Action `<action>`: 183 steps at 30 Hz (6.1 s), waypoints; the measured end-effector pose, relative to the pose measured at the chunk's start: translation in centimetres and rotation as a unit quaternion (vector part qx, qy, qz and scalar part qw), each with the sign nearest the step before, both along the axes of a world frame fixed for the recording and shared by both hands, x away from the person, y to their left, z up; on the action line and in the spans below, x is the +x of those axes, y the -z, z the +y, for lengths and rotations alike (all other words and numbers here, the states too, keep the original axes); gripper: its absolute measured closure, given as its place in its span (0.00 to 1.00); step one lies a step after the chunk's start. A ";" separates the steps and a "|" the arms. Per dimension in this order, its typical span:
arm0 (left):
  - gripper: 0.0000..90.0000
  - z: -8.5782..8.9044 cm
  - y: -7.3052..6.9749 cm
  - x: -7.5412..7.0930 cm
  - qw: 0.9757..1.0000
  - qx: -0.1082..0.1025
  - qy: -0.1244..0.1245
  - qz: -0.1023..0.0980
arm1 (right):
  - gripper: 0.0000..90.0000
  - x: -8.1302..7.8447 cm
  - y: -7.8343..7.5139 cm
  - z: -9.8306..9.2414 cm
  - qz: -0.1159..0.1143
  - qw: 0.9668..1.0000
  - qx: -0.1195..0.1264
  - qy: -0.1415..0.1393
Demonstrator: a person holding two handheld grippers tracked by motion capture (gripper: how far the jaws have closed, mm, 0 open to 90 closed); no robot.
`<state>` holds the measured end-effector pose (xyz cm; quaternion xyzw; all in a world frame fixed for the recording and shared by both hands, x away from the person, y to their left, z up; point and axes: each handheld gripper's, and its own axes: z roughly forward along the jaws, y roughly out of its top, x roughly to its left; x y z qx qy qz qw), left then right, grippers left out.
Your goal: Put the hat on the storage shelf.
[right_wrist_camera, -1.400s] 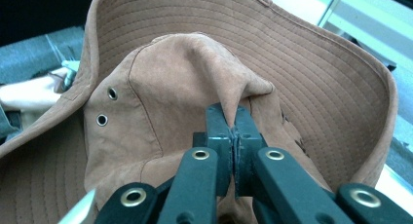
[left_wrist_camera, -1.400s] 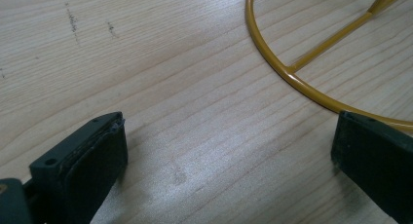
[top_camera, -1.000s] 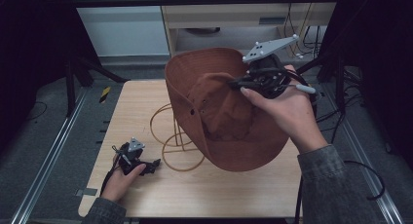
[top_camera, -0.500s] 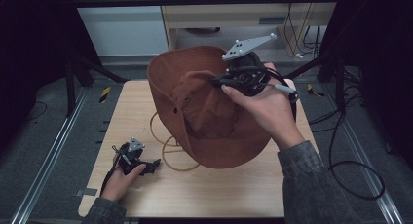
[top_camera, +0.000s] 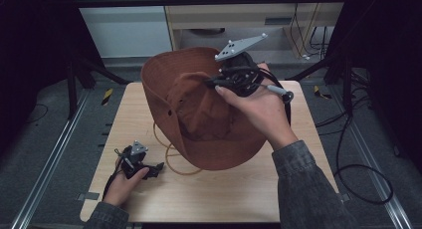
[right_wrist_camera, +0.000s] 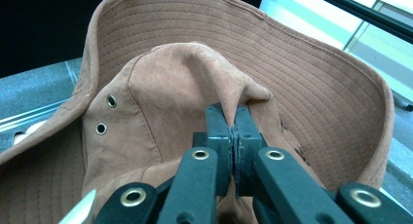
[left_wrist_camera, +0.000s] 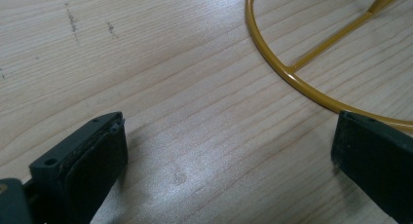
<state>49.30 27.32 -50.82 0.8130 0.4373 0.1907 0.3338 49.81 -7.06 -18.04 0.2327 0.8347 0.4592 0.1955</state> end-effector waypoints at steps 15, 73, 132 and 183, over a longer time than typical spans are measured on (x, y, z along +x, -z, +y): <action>0.00 0.0 0.0 0.0 1.000 -0.001 -0.001 0.000 | 0.99 0.0 -0.7 1.5 -0.006 1.000 -0.006 -0.005; 0.00 0.0 0.0 0.0 1.000 0.000 -0.001 0.000 | 0.98 1.3 3.4 7.5 0.025 0.998 -0.009 -0.048; 0.00 0.0 0.0 0.0 1.000 -0.001 -0.001 0.000 | 0.62 0.9 4.1 5.1 0.041 0.998 0.029 -0.035; 0.00 -0.1 0.0 0.1 1.000 -0.002 -0.001 -0.001 | 0.08 -1.3 8.6 -9.4 0.023 0.991 0.050 0.120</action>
